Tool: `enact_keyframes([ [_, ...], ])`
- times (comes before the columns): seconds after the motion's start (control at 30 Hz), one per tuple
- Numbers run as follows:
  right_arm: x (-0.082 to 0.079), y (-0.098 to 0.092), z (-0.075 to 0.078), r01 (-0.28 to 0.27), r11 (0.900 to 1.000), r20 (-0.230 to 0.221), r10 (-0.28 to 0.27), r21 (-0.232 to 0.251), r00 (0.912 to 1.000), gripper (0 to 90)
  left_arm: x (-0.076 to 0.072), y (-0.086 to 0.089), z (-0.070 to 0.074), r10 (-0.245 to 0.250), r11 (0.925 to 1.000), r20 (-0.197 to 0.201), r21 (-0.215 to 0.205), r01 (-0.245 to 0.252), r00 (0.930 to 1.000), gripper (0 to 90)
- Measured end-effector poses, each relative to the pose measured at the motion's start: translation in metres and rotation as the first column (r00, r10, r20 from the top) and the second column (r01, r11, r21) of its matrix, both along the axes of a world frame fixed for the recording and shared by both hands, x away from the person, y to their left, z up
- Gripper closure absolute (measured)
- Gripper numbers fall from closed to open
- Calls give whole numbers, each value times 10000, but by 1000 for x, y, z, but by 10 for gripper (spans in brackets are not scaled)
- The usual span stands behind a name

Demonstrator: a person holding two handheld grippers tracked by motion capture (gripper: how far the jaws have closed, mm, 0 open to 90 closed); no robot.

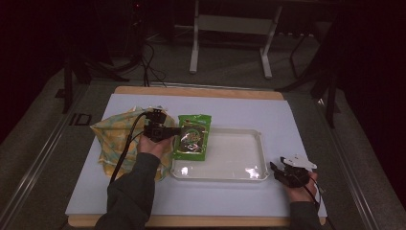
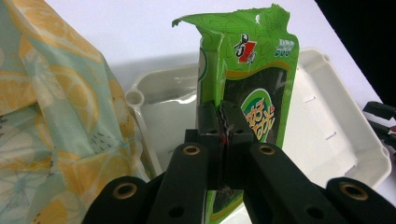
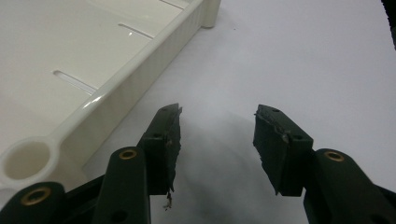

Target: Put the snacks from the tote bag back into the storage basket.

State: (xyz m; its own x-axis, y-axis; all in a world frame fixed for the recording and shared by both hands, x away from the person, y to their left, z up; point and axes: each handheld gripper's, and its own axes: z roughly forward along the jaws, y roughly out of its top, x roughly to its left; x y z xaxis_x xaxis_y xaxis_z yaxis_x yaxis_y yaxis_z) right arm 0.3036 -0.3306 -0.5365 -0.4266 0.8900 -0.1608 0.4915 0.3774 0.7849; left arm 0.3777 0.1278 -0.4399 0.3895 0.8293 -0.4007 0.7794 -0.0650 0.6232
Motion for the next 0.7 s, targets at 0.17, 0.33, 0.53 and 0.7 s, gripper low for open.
enact_keyframes([
  [0.17, 0, 0, 0, -7, 10000, 25, 7, -39, 10000, 504, -1, -1, 1, -10, 10000, 24, -12, 10, 10000, 893],
  [0.33, 0, 0, 0, 0, 10000, 37, 1, -49, 10000, 504, -2, -2, -1, -15, 10000, -2, 98, 15, 10000, 893],
  [0.53, 0, 0, 0, -10, 10000, 23, 10, -47, 10000, 505, -3, -2, -8, 75, 9999, -153, 141, -73, 9999, 891],
  [0.7, 0, 0, 0, -10, 10000, 23, 10, -44, 10000, 505, -4, -4, -12, 102, 9999, -251, -24, -103, 9996, 891],
])
